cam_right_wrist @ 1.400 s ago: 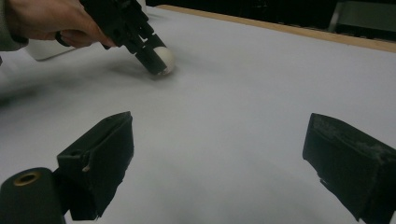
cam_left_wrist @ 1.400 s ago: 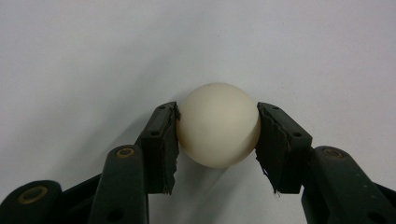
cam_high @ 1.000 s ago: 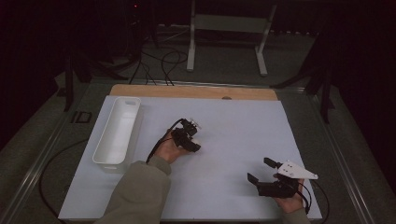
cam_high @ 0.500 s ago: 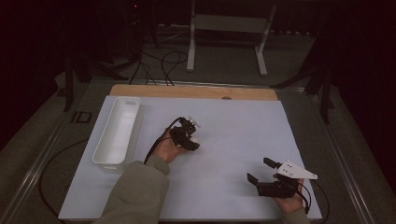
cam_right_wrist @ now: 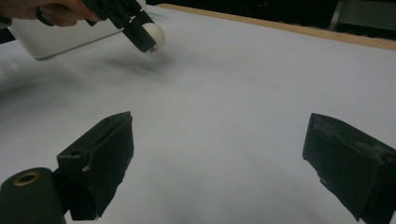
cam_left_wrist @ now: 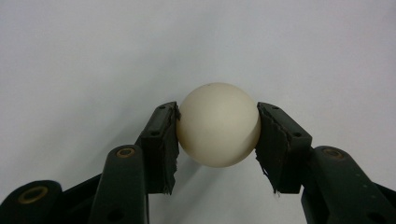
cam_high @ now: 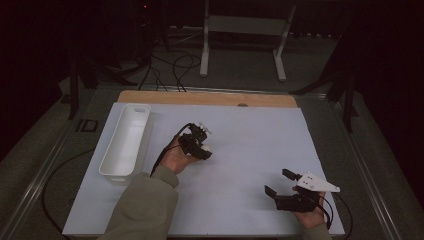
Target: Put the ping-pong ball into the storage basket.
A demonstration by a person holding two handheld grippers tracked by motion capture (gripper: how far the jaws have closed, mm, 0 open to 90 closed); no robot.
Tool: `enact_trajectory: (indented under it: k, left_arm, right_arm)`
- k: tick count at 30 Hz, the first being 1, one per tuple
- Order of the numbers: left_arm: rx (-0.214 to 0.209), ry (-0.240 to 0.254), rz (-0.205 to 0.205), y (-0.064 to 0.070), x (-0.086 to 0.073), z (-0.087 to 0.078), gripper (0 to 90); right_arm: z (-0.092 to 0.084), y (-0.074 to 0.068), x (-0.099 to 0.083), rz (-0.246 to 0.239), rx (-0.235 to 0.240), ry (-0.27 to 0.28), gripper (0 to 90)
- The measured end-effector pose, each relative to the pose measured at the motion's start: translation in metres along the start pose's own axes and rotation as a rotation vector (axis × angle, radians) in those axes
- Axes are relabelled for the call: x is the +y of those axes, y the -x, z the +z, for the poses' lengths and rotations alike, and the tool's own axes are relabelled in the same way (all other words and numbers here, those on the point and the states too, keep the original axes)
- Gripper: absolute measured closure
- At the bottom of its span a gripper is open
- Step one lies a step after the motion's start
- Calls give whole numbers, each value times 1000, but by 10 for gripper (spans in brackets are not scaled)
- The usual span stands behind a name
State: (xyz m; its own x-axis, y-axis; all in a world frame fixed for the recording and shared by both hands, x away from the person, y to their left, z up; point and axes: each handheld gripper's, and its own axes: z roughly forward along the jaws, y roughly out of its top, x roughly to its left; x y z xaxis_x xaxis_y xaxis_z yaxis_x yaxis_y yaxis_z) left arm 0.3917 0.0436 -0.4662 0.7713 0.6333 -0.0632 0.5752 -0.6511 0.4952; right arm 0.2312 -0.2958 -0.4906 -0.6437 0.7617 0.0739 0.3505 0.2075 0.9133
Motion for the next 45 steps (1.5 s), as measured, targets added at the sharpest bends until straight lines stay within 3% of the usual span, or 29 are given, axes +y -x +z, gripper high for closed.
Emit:
enact_trajectory:
  k: [18,45]
  left_arm:
    - [1,2,11,2,-1,-18,515]
    - [58,52,-18,-3,-8,-51,515]
  right_arm:
    - [0,0,0,1,-2,-2,80]
    - [0,0,-1,1,-3,-1,80]
